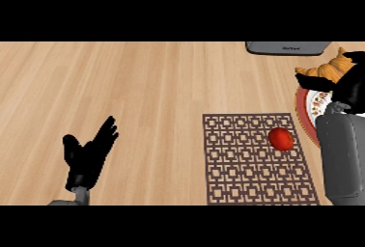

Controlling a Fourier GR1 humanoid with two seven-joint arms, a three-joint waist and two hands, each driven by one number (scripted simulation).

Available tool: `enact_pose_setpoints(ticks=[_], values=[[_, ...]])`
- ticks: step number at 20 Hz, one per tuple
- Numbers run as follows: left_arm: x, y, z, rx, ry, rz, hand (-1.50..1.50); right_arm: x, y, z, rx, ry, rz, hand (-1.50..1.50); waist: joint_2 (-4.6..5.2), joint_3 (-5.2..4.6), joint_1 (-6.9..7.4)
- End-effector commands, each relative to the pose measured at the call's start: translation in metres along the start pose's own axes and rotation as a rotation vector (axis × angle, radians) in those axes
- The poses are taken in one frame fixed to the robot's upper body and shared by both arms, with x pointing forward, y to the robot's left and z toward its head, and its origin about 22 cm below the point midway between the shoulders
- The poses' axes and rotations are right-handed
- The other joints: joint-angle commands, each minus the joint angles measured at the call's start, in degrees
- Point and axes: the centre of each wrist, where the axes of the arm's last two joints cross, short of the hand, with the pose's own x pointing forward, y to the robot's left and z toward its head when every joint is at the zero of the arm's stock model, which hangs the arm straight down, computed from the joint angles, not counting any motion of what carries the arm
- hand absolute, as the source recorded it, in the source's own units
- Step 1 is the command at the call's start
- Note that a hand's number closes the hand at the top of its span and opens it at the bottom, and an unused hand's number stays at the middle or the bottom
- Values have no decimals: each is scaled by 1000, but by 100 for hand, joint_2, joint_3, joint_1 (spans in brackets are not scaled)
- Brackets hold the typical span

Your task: Pick the croissant from the placemat and place it in the plate

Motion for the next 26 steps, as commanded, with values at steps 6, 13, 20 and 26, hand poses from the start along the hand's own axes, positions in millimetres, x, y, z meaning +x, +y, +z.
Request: enact_pose_setpoints(ticks=[6,13,20,26], values=[[7,-24,-6,-76,-18,-6,0,21,-5,-19,-469,401,-173,150,94,21,370],[3,-2,-6,-37,-8,-14,0,-17,14,-24,-670,472,-11,150,28,29,279],[6,1,-7,-31,5,-6,0,-58,15,-29,-792,536,69,150,-54,46,116],[-4,-8,-9,-13,26,-15,0,-85,17,-38,-827,544,73,150,-89,48,7]])
